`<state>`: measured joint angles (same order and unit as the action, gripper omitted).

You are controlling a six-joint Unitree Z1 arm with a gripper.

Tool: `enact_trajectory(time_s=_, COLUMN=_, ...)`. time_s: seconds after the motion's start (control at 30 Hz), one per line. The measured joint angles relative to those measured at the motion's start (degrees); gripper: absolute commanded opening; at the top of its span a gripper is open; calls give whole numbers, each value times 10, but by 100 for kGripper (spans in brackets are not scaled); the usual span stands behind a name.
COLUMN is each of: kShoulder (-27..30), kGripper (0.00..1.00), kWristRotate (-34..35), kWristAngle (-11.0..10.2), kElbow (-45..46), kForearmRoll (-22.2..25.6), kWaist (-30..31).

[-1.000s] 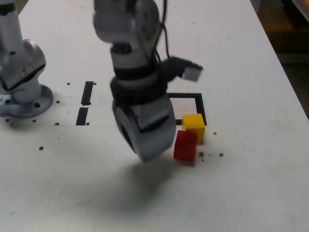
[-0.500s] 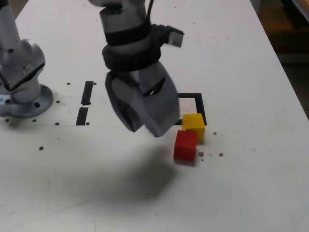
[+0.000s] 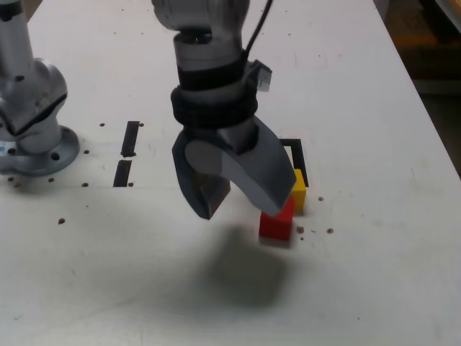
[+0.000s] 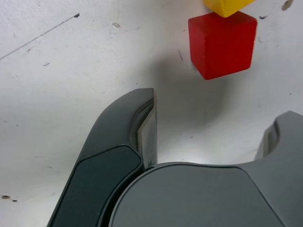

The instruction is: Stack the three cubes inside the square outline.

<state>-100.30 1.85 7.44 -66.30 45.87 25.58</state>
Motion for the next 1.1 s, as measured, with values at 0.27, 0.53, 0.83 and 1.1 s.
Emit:
enact_trajectory(time_s=0.27, kShoulder=-44, kGripper=96, kWristRotate=4, kWristAngle=2, kElbow=-11, kForearmRoll=-23, kWaist=2)
enact_trajectory(time_s=0.53, kShoulder=-84, kGripper=96, kWristRotate=4, kWristAngle=-5, kElbow=-38, kForearmRoll=-38, kWaist=2)
enact_trajectory(time_s=0.83, kShoulder=-112, kGripper=95, kWristRotate=4, kWristAngle=-30, kElbow=-48, kForearmRoll=-28, kWaist=-5)
enact_trajectory(time_s=1.1, kShoulder=-132, kGripper=88, kWristRotate=4, kWristAngle=-73, kElbow=-52, kForearmRoll=9, kWaist=-6)
